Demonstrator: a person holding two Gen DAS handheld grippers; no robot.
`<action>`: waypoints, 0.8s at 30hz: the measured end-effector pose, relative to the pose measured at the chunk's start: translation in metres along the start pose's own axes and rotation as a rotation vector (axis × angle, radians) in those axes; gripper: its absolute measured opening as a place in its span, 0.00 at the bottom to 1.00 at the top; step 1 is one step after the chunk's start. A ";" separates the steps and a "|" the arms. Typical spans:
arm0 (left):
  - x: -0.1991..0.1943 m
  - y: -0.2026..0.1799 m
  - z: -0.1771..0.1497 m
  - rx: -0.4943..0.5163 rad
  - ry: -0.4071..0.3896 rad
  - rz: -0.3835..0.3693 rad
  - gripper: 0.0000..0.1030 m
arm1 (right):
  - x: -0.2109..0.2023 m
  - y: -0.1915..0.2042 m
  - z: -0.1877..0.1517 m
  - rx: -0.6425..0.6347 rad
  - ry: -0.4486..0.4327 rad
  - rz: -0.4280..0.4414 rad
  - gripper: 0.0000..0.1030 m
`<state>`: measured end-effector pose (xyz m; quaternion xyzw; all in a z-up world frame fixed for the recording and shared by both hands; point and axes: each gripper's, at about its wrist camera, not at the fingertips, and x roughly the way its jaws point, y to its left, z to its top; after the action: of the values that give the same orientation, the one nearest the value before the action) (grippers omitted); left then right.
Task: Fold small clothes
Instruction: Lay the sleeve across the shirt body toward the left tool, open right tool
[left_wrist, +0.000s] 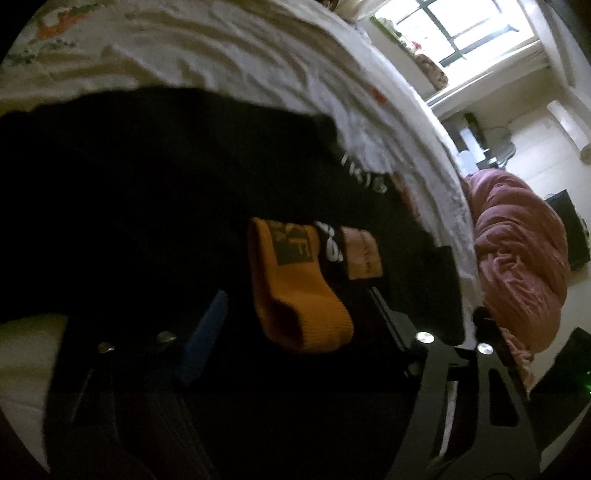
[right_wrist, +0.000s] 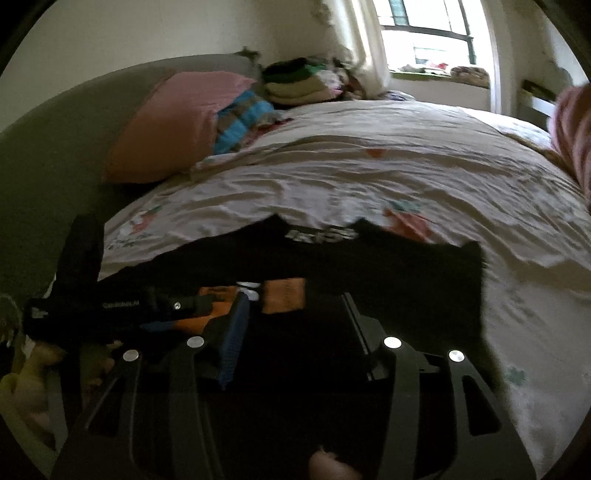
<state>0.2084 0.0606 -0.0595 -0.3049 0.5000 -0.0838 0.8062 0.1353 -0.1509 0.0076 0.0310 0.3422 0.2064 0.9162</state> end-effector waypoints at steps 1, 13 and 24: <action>0.004 -0.002 0.000 0.003 0.001 0.013 0.44 | -0.001 -0.007 -0.001 0.012 0.006 -0.020 0.49; -0.053 -0.064 0.007 0.257 -0.221 0.078 0.05 | -0.018 -0.066 -0.001 0.123 -0.017 -0.145 0.49; -0.050 -0.019 0.006 0.185 -0.215 0.159 0.01 | 0.018 -0.059 -0.006 0.045 0.088 -0.207 0.49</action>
<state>0.1925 0.0691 -0.0091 -0.1959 0.4235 -0.0324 0.8839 0.1644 -0.1980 -0.0192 0.0072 0.3881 0.1043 0.9157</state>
